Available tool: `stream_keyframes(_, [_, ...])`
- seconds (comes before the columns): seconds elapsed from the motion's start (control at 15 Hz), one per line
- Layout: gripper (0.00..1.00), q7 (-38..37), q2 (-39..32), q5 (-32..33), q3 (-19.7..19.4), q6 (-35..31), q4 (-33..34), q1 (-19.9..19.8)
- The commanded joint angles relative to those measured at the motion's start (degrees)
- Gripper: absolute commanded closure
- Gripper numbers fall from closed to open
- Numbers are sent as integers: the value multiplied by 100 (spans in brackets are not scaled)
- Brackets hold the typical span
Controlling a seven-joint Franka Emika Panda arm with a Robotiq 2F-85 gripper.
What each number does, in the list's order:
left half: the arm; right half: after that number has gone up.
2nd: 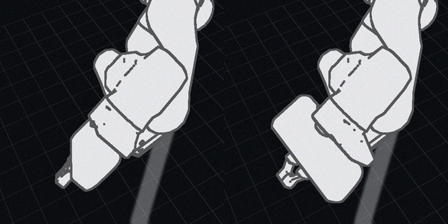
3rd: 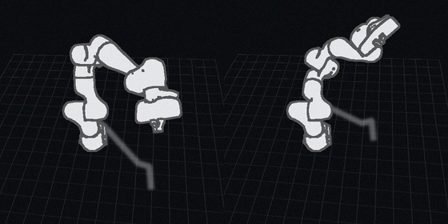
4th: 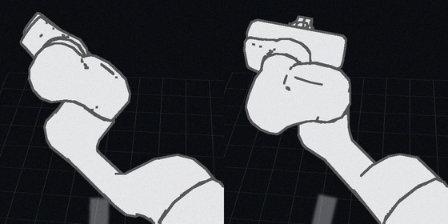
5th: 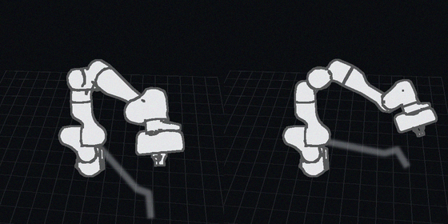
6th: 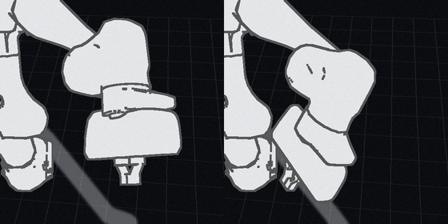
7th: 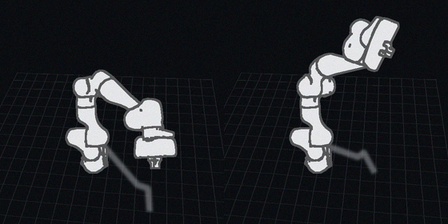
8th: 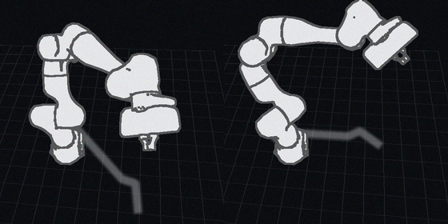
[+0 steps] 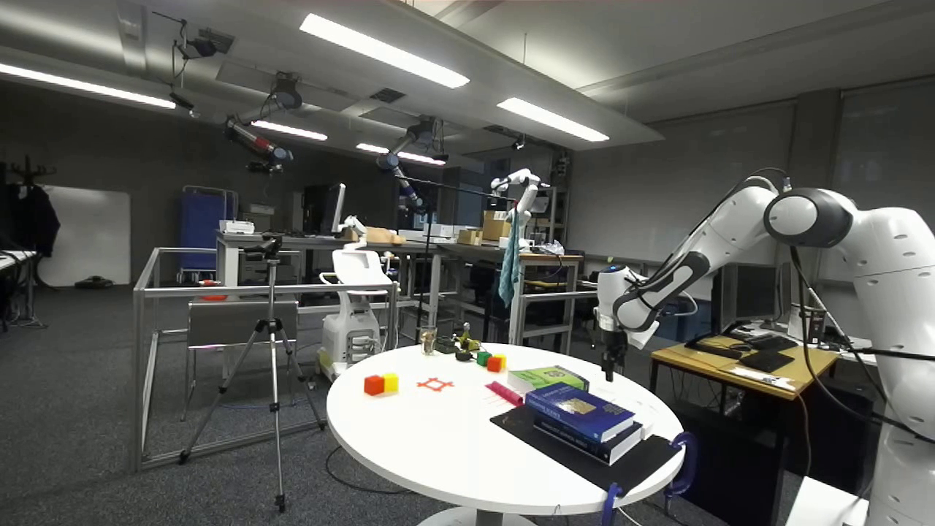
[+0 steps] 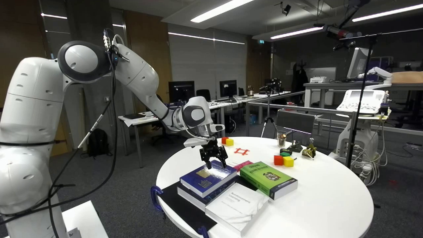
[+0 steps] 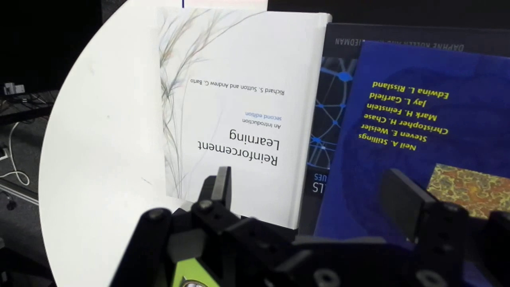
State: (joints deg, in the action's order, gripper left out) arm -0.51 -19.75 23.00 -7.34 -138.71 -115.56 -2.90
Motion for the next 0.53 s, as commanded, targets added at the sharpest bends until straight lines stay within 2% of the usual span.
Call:
stream_keyframes(0.0, [0, 646, -183, -355, 54, 68, 301, -248])
stream_keyframes(0.47, [0, 1383, -578, -920, 66, 137, 775, -628])
